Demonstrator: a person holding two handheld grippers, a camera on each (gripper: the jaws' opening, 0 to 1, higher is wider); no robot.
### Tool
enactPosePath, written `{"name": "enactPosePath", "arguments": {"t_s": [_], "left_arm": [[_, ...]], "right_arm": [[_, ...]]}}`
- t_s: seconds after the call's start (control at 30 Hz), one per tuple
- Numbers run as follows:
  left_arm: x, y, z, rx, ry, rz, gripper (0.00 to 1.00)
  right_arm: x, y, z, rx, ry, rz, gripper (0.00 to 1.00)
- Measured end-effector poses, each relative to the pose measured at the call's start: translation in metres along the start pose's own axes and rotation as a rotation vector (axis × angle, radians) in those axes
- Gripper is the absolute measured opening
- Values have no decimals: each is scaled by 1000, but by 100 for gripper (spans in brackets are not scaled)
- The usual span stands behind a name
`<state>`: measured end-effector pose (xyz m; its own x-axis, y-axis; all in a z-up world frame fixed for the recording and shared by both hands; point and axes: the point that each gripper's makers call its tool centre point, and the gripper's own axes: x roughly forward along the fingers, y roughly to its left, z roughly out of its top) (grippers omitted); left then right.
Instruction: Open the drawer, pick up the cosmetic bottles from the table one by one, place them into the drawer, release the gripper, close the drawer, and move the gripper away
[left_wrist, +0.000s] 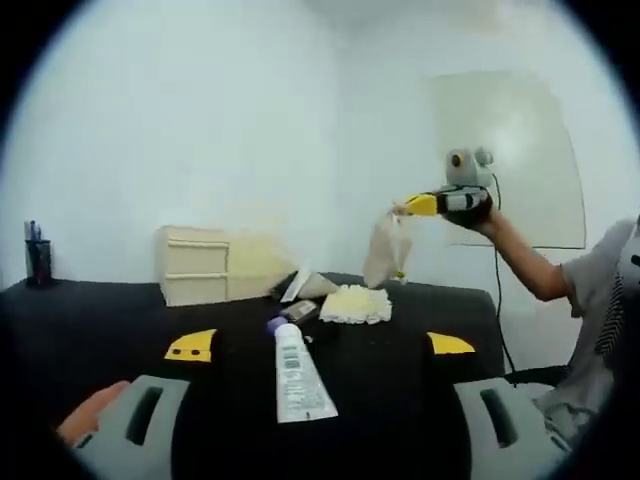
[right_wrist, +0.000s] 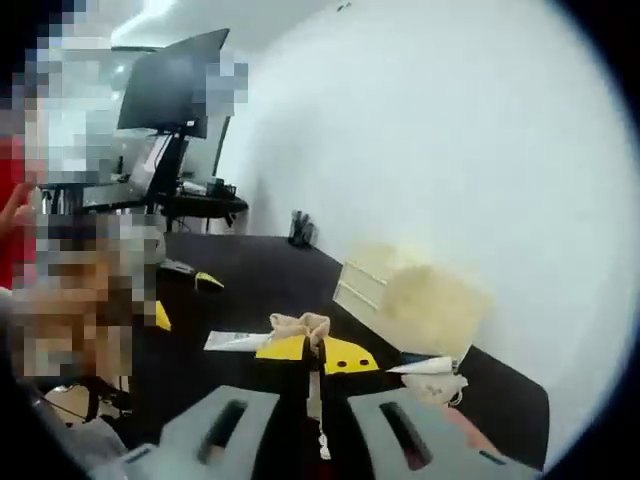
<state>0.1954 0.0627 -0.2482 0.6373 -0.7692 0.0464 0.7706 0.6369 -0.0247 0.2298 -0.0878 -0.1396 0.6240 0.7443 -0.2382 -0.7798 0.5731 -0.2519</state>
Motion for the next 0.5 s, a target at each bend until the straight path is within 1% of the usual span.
{"name": "enactPosePath", "arguments": {"t_s": [0.07, 0.1, 0.17, 0.23, 0.3, 0.37, 0.43, 0.5], "left_arm": [[8, -14, 9, -13, -9, -17, 84], [14, -23, 15, -5, -14, -25, 84], [23, -34, 25, 28, -27, -30, 85], [29, -48, 35, 39, -50, -59, 86], [35, -61, 50, 24, -95, -89, 87], [38, -69, 63, 0, -152, -88, 84], [40, -75, 70, 14, -196, -76, 82], [41, -81, 74, 24, -228, -72, 82]], "right_arm": [[2, 4, 5, -1, -3, 8, 0], [3, 7, 9, -6, -7, 13, 0], [3, 13, 20, -15, -21, 29, 0], [2, 20, 30, -11, -36, 53, 0], [0, 26, 38, 1, -46, 79, 0], [-1, 36, 46, 20, -59, 120, 0], [-4, 49, 52, 48, -72, 174, 0], [-7, 60, 56, 79, -73, 222, 0]]}}
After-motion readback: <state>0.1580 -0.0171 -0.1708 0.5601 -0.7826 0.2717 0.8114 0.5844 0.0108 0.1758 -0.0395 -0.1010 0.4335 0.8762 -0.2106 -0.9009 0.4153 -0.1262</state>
